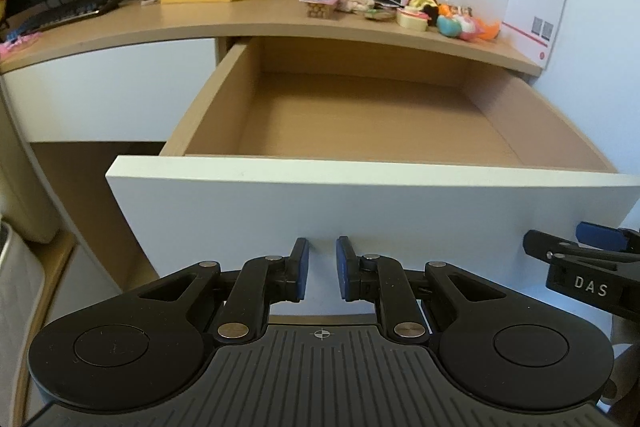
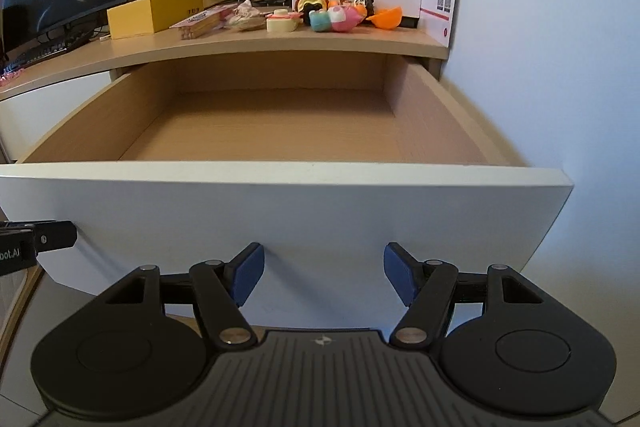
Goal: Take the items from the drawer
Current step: 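Push the white drawer front shut with both grippers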
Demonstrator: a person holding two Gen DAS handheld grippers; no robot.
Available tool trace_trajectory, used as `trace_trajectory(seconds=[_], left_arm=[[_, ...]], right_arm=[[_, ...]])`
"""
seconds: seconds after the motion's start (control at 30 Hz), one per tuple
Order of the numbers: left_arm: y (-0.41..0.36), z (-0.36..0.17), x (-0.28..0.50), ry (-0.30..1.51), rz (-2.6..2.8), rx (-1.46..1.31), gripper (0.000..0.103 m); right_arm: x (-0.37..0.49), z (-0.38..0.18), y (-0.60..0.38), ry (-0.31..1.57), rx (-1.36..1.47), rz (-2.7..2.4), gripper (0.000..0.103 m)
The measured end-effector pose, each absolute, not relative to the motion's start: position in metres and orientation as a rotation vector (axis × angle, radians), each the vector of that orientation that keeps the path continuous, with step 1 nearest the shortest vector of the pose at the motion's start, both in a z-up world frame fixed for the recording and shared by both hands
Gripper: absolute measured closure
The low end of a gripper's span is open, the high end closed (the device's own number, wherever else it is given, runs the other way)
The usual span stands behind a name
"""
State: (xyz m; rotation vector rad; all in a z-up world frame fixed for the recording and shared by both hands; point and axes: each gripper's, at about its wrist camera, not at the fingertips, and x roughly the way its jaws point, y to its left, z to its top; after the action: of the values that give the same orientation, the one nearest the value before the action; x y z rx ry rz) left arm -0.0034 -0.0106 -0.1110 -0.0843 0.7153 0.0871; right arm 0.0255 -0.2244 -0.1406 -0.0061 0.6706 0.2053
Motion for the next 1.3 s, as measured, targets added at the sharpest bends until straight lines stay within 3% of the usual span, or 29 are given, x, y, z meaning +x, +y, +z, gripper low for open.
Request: trace_trajectory(seconds=[1.3], left_arm=[[0.027,-0.123,0.22,0.738,0.065,-0.132,0.087]], right_arm=[[0.238,-0.14,-0.184,0.654,-0.036,0.192,0.036]])
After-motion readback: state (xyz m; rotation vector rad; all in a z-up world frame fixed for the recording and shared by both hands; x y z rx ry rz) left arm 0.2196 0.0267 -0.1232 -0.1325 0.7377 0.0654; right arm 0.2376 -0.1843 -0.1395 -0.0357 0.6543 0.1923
